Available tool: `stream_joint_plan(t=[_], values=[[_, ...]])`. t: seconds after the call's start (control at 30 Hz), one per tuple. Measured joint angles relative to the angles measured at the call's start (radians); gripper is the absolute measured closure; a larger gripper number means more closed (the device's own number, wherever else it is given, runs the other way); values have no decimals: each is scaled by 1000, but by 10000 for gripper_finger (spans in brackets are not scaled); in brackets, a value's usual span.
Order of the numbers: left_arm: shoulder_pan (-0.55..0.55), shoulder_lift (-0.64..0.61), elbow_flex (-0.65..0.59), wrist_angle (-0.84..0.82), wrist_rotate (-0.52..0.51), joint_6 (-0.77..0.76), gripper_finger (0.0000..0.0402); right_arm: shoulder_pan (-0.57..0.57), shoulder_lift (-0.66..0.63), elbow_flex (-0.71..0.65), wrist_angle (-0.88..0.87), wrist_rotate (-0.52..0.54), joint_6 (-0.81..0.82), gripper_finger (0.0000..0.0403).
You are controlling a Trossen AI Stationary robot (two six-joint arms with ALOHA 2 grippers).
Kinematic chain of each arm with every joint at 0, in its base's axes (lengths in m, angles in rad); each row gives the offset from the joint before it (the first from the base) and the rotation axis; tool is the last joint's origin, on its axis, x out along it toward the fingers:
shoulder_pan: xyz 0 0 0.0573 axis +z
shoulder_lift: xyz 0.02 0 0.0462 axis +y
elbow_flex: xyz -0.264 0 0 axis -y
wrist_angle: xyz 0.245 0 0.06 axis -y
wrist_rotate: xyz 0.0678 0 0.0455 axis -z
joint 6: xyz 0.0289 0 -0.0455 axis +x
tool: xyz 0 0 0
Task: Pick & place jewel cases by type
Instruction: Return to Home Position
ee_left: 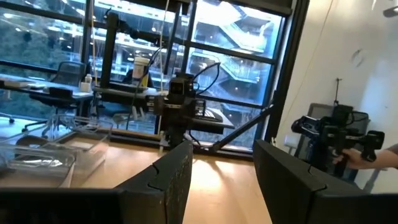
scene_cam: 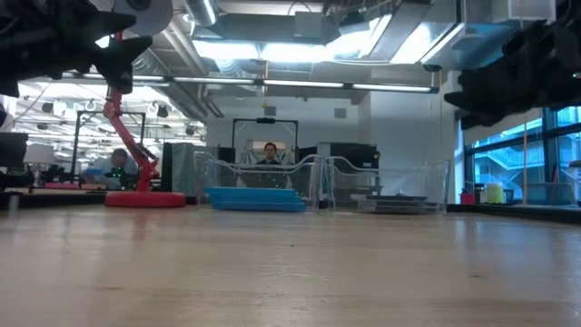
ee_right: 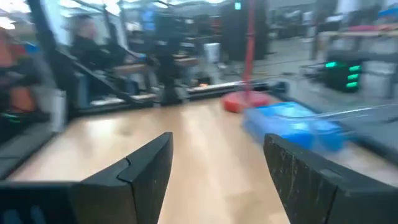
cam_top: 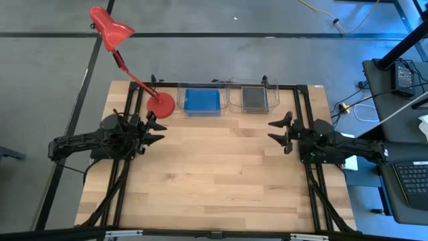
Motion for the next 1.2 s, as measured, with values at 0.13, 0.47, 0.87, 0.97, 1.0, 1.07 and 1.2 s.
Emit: stream_joint_plan(t=[0.13, 0.47, 0.87, 0.97, 1.0, 1.07, 1.2], values=[[0, 0, 0, 1, 0, 0, 235, 0, 0, 0, -5, 26, -71, 148], [0, 0, 0, 1, 0, 0, 235, 0, 1, 0, -5, 26, -70, 148], [0, 0, 0, 1, 0, 0, 235, 0, 1, 0, -5, 26, -69, 148], [0, 0, 0, 1, 0, 0, 235, 0, 1, 0, -5, 26, -70, 148], [0, 0, 0, 1, 0, -1, 235, 0, 1, 0, -5, 26, -70, 148], [0, 0, 0, 1, 0, 0, 235, 0, 1, 0, -4, 26, -69, 148], [0, 0, 0, 1, 0, -1, 235, 0, 1, 0, -4, 26, -69, 148]])
